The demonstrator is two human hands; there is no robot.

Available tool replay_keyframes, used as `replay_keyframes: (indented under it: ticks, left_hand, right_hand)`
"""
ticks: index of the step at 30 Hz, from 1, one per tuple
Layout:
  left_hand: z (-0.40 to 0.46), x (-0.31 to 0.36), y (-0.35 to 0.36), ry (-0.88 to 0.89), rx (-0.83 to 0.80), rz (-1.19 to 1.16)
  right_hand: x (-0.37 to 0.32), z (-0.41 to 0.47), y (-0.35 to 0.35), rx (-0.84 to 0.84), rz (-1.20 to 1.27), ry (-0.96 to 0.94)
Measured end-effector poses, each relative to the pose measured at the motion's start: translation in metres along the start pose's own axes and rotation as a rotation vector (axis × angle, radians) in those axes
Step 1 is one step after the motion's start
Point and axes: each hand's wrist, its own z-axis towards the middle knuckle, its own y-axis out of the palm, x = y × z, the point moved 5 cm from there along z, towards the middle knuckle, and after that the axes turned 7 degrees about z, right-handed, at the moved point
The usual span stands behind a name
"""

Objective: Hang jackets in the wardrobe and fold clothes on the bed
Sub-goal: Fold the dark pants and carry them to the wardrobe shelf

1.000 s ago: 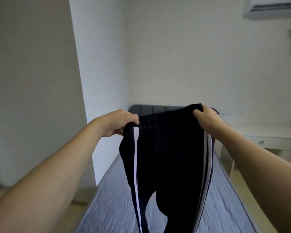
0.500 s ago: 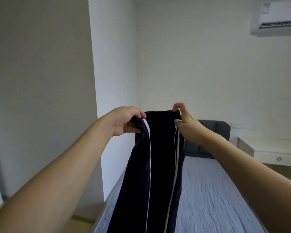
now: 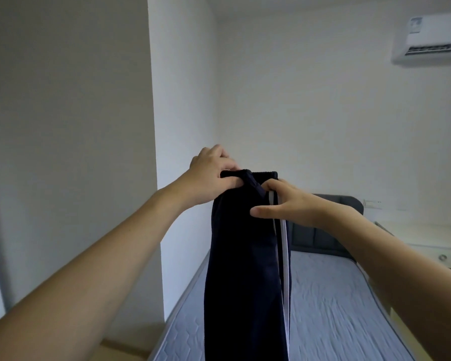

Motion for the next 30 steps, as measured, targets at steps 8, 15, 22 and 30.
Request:
replay_keyframes:
  ticks: [8, 15, 22, 30]
  left_hand:
    - [-0.021, -0.021, 0.043, -0.055, -0.336, 0.101]
    - [0.003, 0.006, 0.044, 0.242, -0.070, 0.631]
    - [-0.016, -0.029, 0.060, 0.189, -0.043, 0.431]
    - [-0.080, -0.080, 0.115, -0.157, -0.297, -0.076]
  right_hand:
    - [0.004, 0.000, 0.004, 0.013, 0.210, -0.036]
    - [0.007, -0.010, 0.006, 0.061, 0.049, -0.009]
    - [0.025, -0.020, 0.007, 0.209, 0.144, -0.039]
    - [0.012, -0.014, 0.069, 0.077, 0.072, -0.090]
